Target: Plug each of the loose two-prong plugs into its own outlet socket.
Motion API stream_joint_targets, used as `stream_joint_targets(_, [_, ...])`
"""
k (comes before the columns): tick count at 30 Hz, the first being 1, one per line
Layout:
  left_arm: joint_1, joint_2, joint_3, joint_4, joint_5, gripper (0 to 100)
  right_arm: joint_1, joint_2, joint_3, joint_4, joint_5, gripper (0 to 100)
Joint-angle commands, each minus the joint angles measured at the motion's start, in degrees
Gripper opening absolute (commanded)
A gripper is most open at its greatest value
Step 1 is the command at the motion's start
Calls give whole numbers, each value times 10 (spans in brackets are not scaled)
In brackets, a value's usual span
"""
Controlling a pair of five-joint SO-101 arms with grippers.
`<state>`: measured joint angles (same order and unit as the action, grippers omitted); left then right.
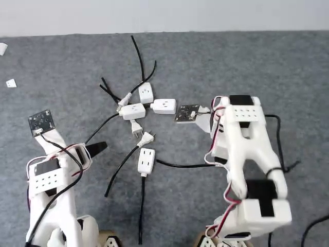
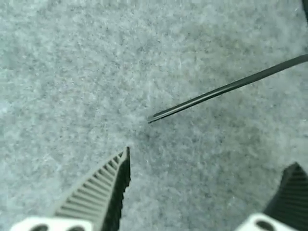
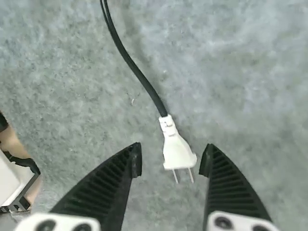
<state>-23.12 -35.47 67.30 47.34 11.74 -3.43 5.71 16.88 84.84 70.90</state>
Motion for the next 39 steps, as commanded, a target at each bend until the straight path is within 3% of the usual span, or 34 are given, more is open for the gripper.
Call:
stream_joint_targets(1, [-4, 1, -31, -14, -2, 445, 0, 23, -31, -8, 25, 209])
stream_joint_targets(17, [-4, 1, -31, -14, -3, 445, 12, 95, -33, -25, 102, 209])
stream_joint_targets(26, [-4, 1, -31, -14, -4, 445, 76, 141, -57, -87, 107, 208])
stream_joint_targets(37, [-4, 1, -31, -14, -4, 445, 87, 167, -76, -83, 107, 206])
stream_joint_targets(39, [-4, 1, -31, -14, -4, 445, 96, 167, -76, -84, 108, 167])
